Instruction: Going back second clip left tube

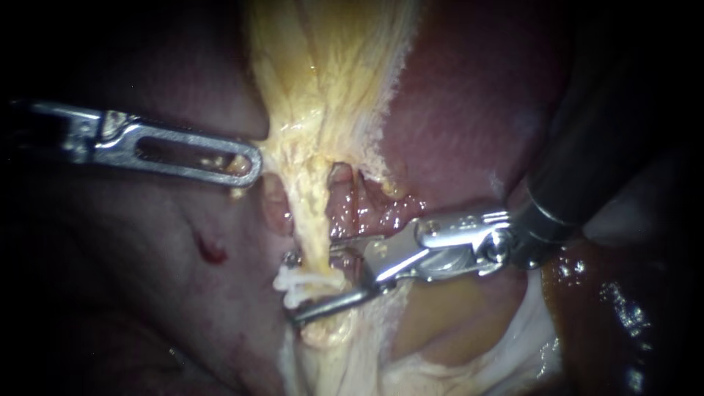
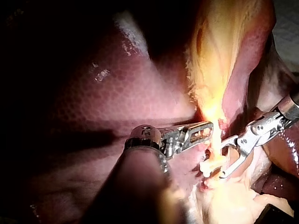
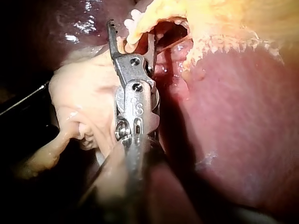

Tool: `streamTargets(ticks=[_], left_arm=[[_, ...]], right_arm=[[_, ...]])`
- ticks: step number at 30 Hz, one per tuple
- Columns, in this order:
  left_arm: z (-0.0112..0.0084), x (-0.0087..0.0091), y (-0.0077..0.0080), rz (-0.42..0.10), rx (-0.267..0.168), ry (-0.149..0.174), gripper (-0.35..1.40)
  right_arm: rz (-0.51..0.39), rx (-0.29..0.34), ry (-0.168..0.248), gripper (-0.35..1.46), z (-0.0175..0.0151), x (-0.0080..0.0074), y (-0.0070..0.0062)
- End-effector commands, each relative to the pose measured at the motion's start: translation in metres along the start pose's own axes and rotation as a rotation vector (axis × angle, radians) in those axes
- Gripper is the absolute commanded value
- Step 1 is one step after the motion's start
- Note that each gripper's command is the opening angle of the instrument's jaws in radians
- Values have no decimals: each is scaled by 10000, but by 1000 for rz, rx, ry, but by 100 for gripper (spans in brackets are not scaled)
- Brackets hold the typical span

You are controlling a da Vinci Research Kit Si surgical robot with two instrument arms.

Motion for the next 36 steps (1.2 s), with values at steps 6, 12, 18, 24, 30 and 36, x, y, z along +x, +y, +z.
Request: streamTargets(ticks=[6,12,18,24,30,36], left_arm=[[-1,0,0,0,1,0,-35],[1,0,0,0,0,0,-35],[3,0,0,0,-1,-1,-35],[11,4,1,2,-5,-5,-35],[38,15,7,9,1,-4,-35],[76,24,17,18,0,11,-35]], right_arm=[[-68,-33,-9,50,-49,7,-8],[-134,-86,-27,50,-109,28,-22],[-166,-132,-44,50,-146,48,-35],[-177,-139,-33,50,-155,52,-38],[-183,-142,-26,50,-157,50,-38],[-183,-143,-20,50,-158,50,-38]])
